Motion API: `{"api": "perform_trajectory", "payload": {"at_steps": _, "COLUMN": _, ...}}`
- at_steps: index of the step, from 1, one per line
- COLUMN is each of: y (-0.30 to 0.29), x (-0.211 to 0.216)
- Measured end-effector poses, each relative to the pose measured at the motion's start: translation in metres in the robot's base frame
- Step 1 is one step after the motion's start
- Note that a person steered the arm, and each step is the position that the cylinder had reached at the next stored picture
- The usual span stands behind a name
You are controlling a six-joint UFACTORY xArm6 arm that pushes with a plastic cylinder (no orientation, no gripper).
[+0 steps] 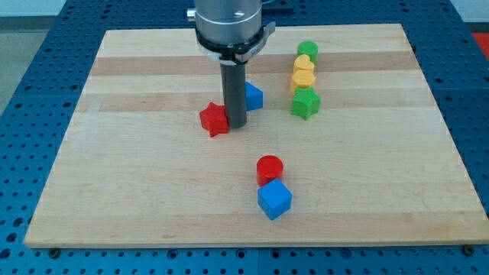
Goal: Slide red star a bit right
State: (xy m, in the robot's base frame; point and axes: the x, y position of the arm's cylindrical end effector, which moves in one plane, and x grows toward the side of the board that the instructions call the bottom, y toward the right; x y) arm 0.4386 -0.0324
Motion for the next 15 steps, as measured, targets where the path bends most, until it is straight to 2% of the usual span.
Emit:
{"api": "perform_trajectory", "payload": {"at_steps": 1, "y": 0.0, "x": -0.004}}
{"api": "perform_trajectory", "payload": {"at_steps": 2, "y": -0.009, "x": -0.049}}
{"api": "perform_trajectory", "payload": {"at_steps": 3, "y": -0.038, "x": -0.063}}
{"api": "perform_trajectory", "payload": {"at_steps": 4, "y": -0.083, "x": -0.053}}
{"api": "perform_trajectory", "payload": {"at_steps": 5, "y": -0.1, "x": -0.016}}
{"api": "perform_trajectory", "payload": {"at_steps": 6, "y": -0.093, "x": 0.022}}
{"api": "perform_trajectory", "payload": {"at_steps": 7, "y": -0.069, "x": 0.04}}
{"api": "perform_trajectory", "payload": {"at_steps": 8, "y": -0.05, "x": 0.035}}
{"api": "perform_trajectory", "payload": {"at_steps": 10, "y": -0.073, "x": 0.006}}
{"api": "perform_trajectory", "payload": {"at_steps": 11, "y": -0.056, "x": -0.014}}
{"api": "perform_trajectory", "payload": {"at_steps": 12, "y": -0.014, "x": -0.013}}
{"api": "perform_trajectory", "payload": {"at_steps": 14, "y": -0.016, "x": -0.007}}
{"api": "perform_trajectory", "payload": {"at_steps": 15, "y": -0.019, "x": -0.03}}
